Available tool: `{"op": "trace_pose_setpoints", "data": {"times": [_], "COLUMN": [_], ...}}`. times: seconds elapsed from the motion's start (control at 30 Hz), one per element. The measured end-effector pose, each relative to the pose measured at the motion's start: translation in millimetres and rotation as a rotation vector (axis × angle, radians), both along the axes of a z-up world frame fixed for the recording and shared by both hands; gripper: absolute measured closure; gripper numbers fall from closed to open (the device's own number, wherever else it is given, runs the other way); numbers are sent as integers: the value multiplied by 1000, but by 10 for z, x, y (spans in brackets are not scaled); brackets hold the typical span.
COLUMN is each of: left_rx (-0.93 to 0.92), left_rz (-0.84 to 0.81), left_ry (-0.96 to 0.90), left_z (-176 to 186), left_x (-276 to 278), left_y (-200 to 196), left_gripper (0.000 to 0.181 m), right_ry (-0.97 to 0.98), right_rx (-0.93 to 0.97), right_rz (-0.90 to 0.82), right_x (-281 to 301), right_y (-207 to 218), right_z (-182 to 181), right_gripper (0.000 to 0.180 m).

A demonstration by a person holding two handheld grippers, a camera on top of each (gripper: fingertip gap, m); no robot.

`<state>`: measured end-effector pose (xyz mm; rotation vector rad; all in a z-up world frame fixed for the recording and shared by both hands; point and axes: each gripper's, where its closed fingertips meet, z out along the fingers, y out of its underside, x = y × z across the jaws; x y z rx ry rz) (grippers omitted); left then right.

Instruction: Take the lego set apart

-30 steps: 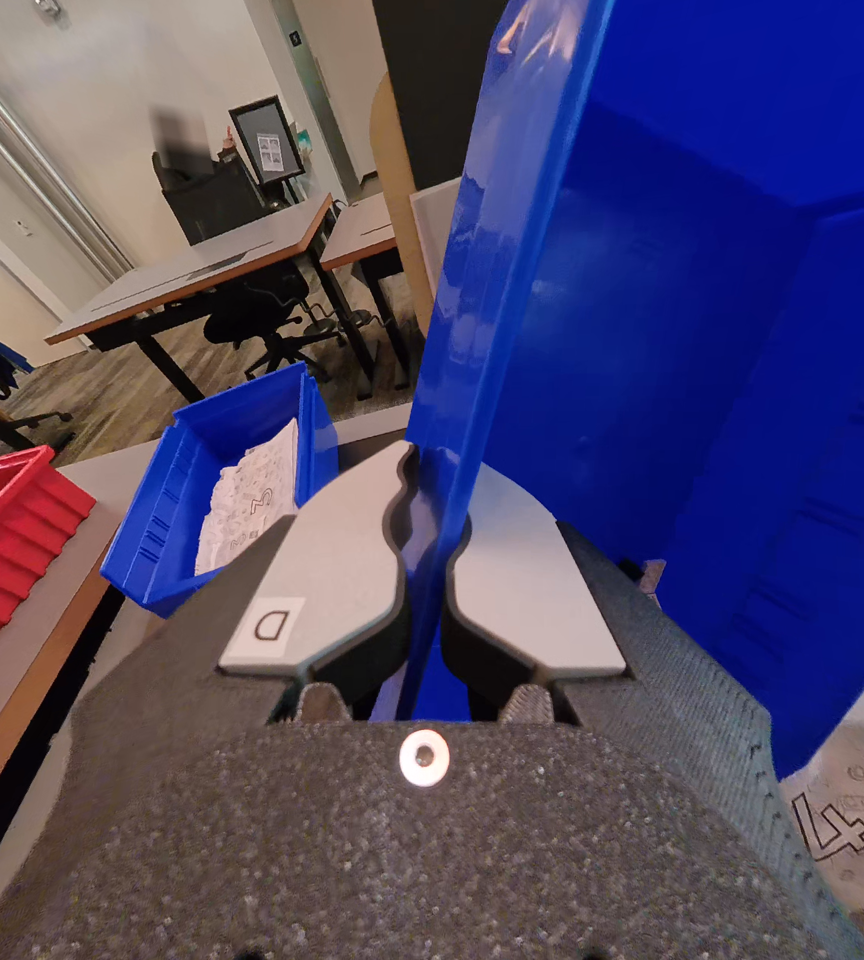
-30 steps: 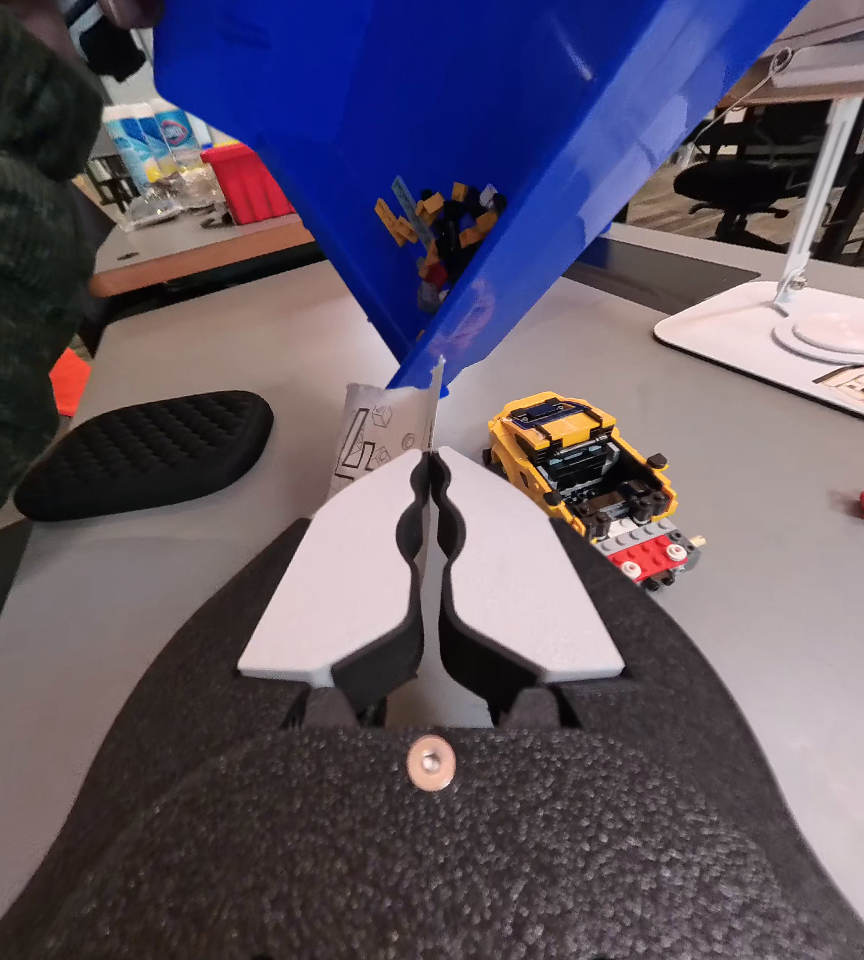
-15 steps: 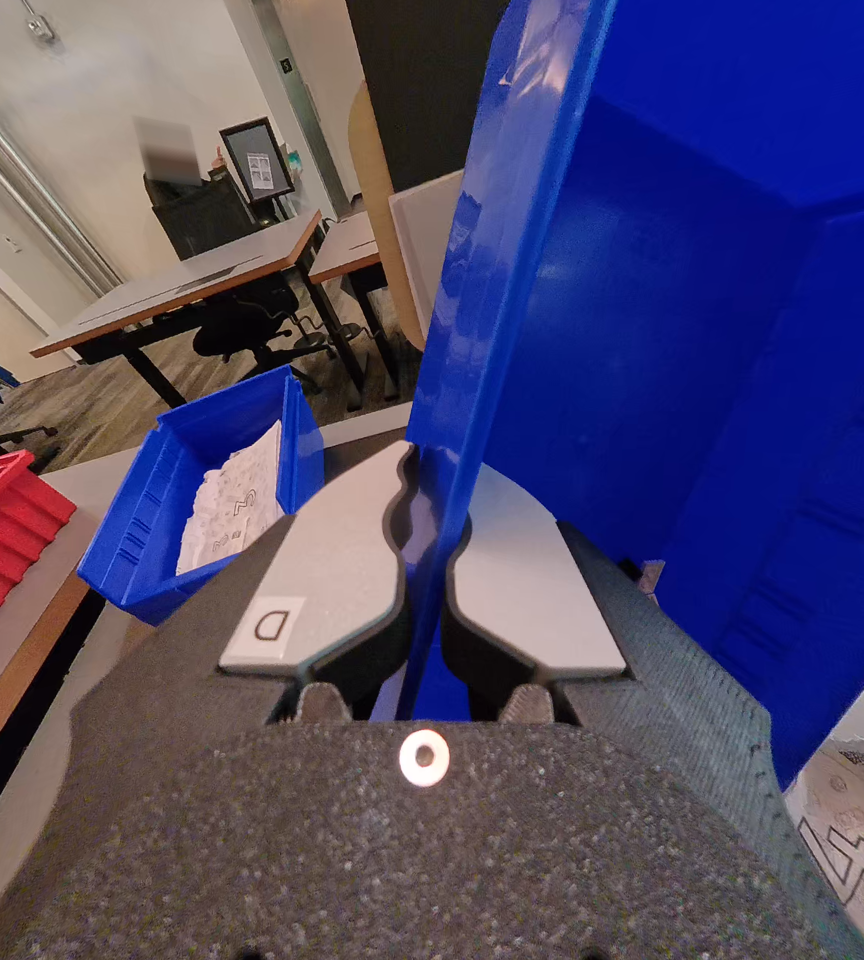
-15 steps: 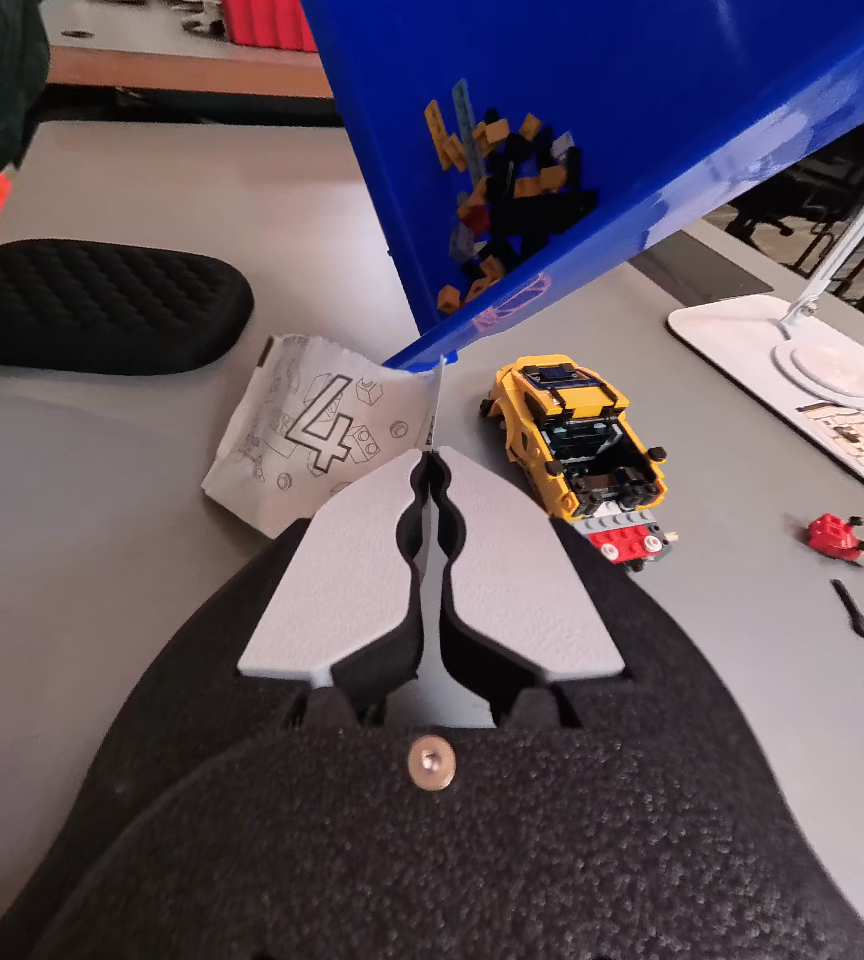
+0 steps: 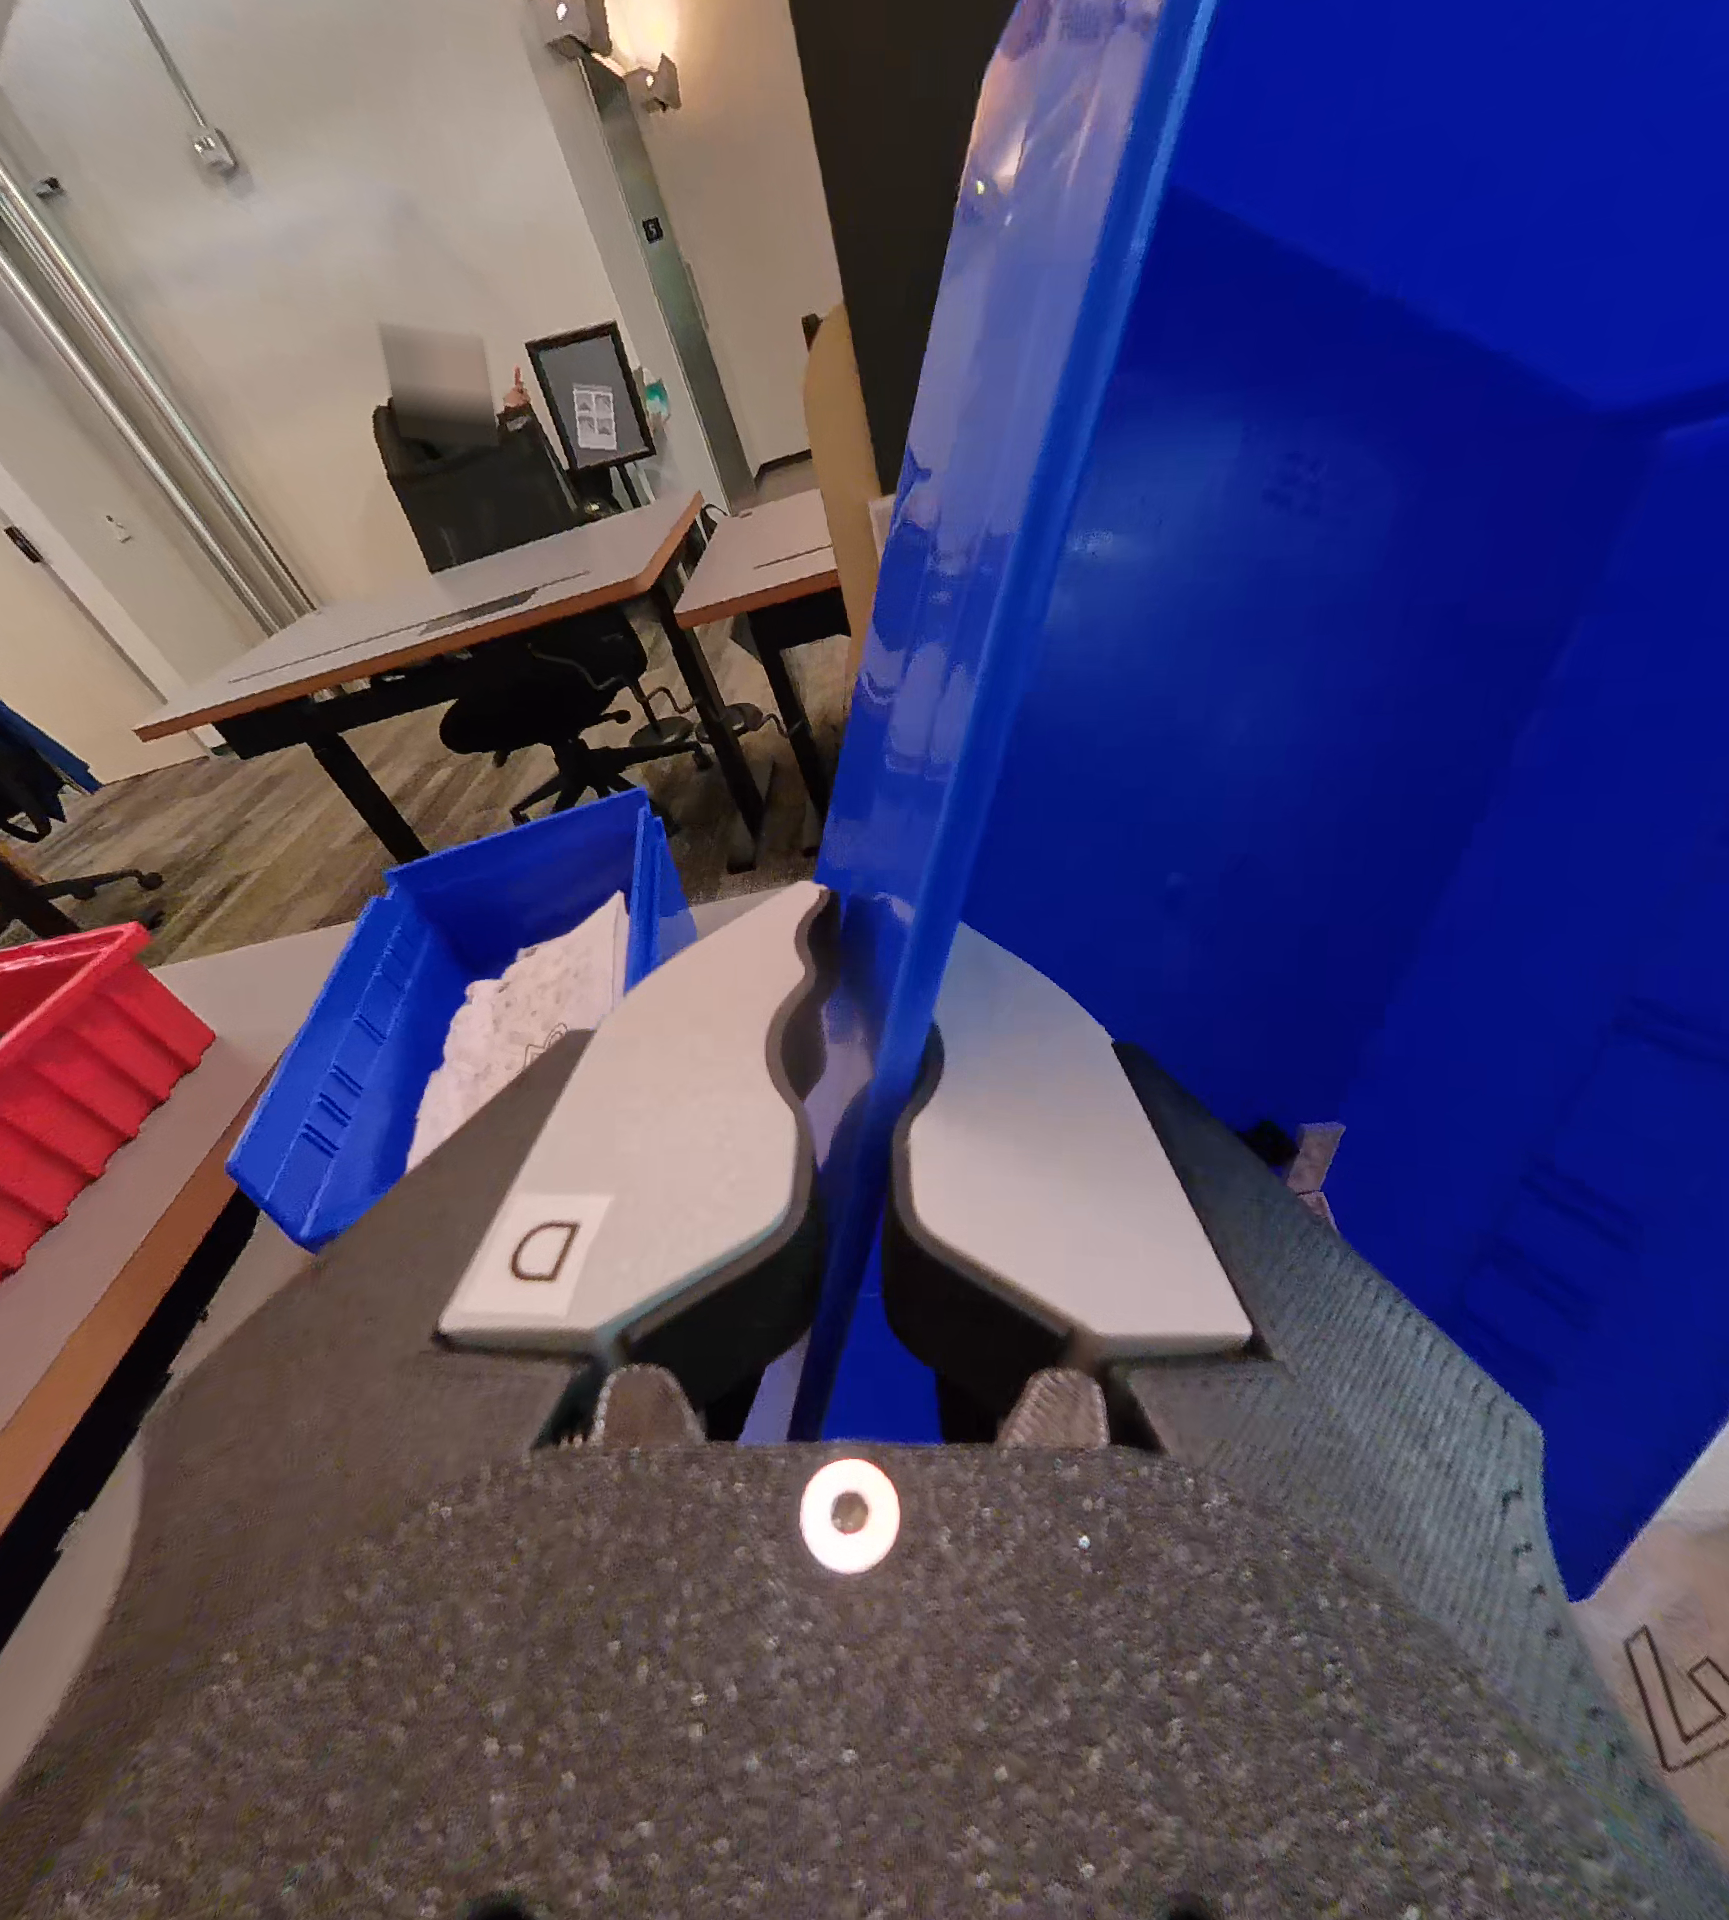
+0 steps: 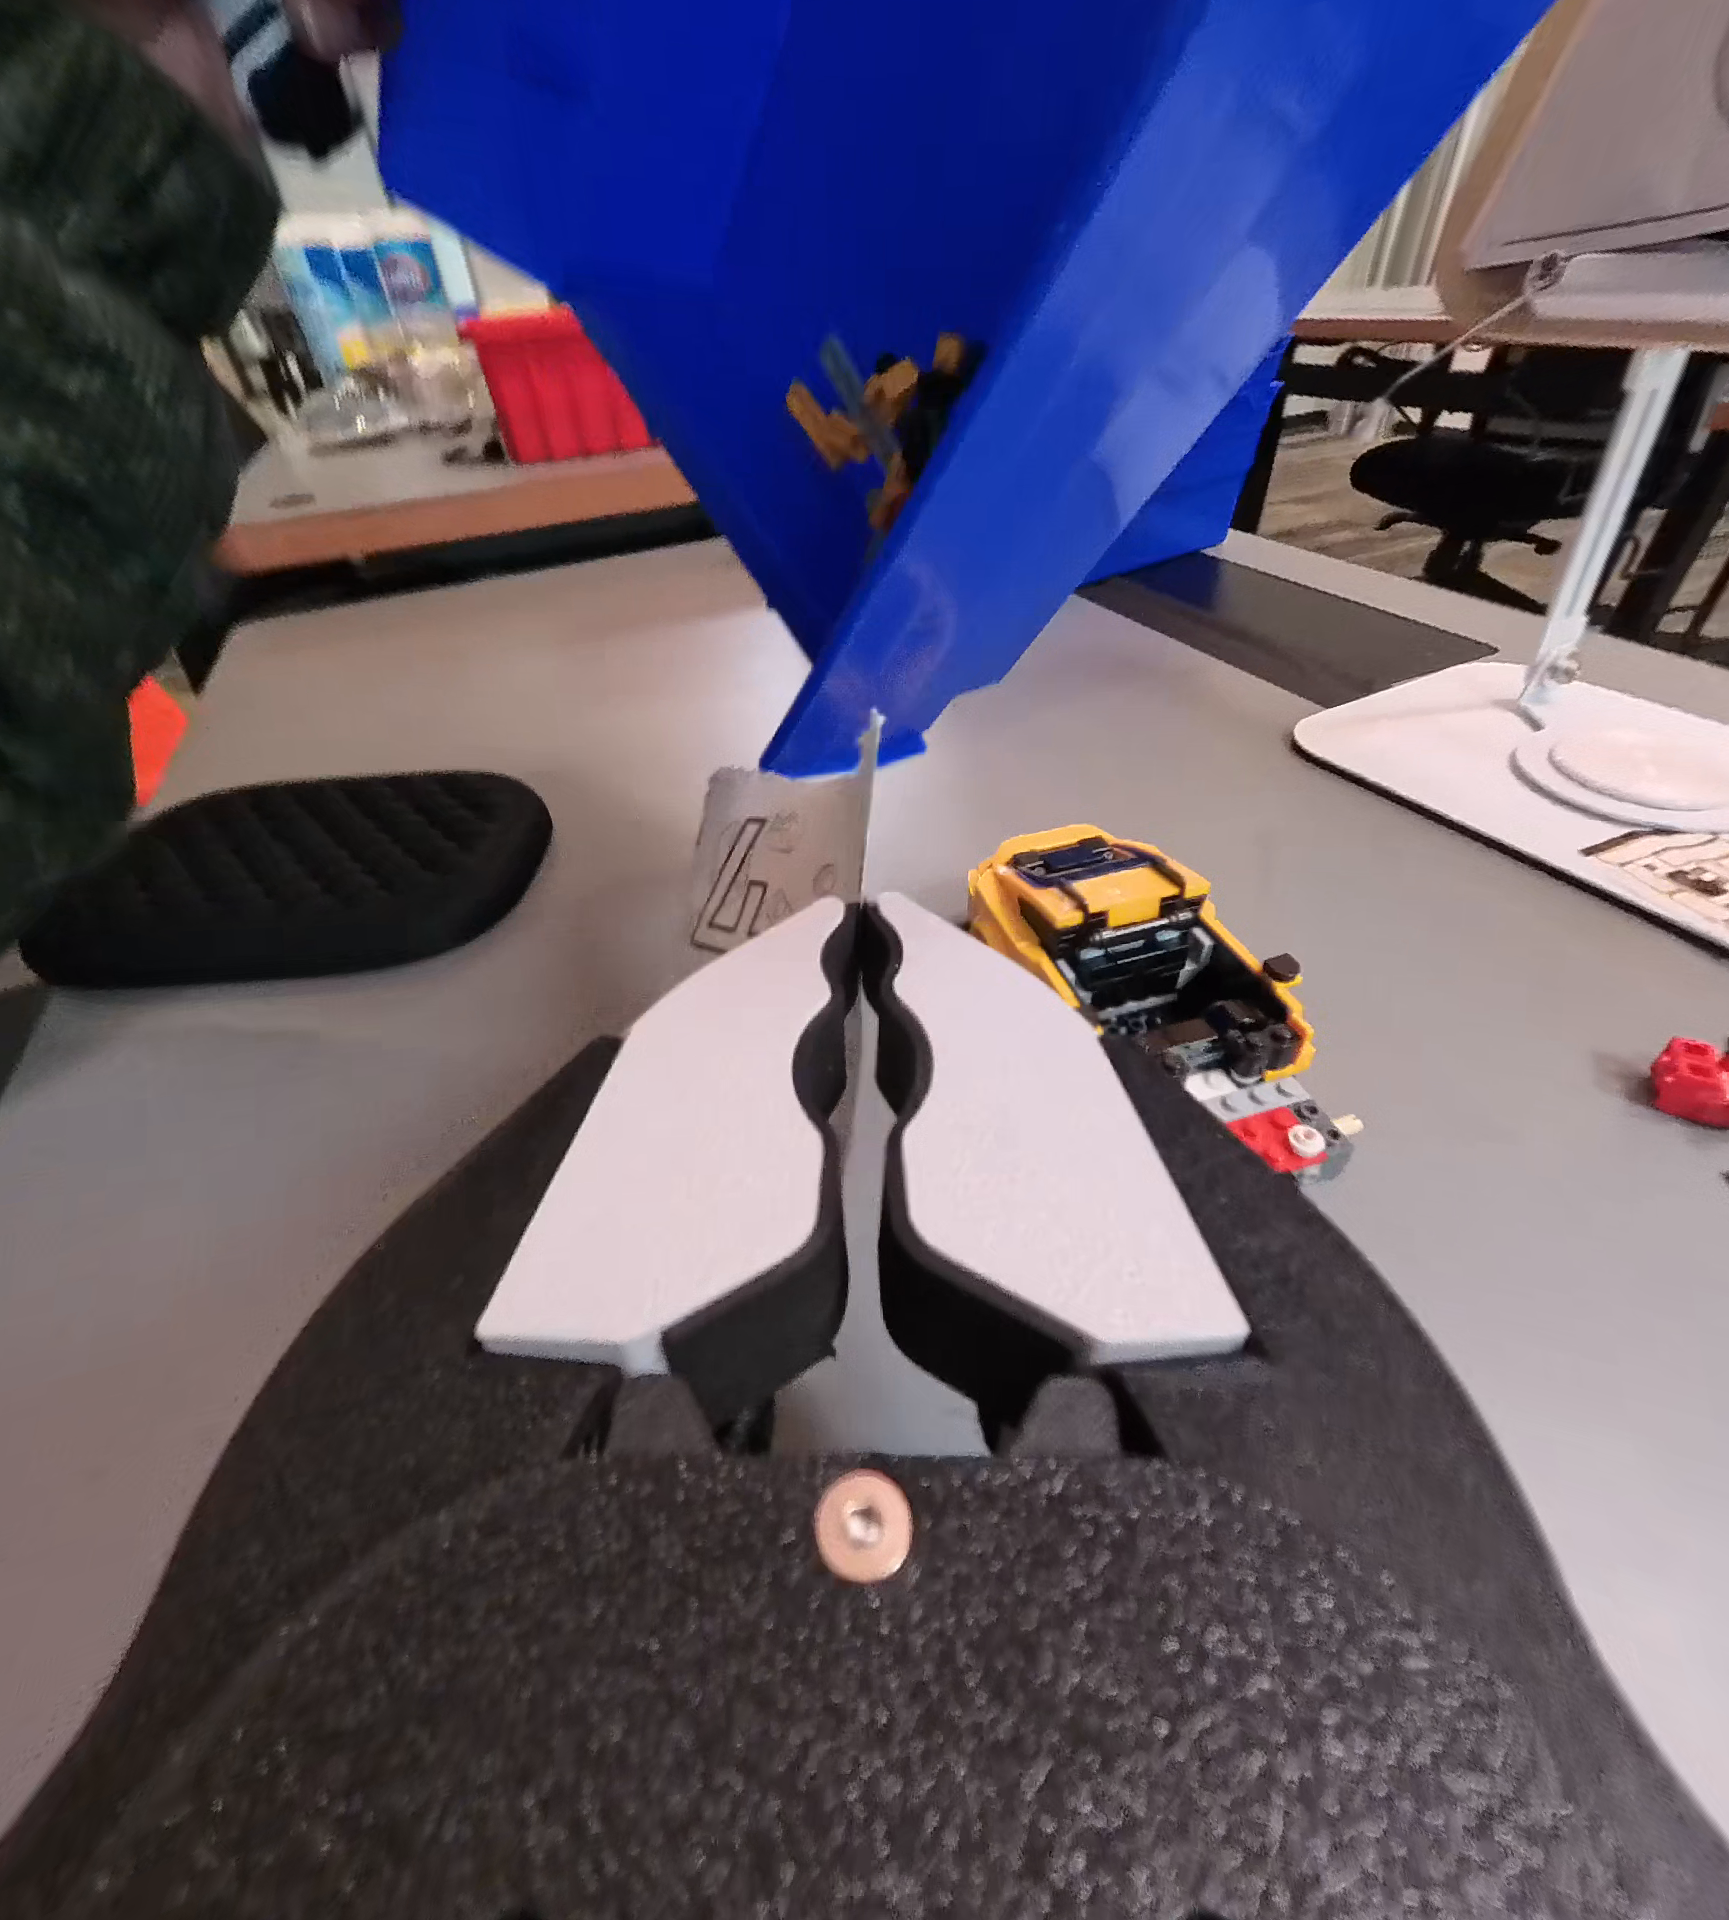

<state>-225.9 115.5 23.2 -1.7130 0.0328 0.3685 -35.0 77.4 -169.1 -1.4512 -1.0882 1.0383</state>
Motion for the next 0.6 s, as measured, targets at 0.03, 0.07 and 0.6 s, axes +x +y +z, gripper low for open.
{"op": "trace_pose_setpoints", "data": {"times": [0.03, 0.07, 0.6], "left_rx": [-1, -3, -70], "left_rz": [1, 0, -47], "left_ry": [3, 2, -109], "left_z": [6, 7, -232], "left_x": [-10, -19, -222], "left_y": [1, -1, -51], "left_gripper": [174, 174, 174], "right_ry": [-33, -75, -517], "right_rx": [39, 91, -82], "right_rz": [9, 20, 368], "right_x": [-3, -5, 266], "right_y": [-17, -35, -338], "right_z": [-35, -72, -700], "right_gripper": [180, 180, 178]}}
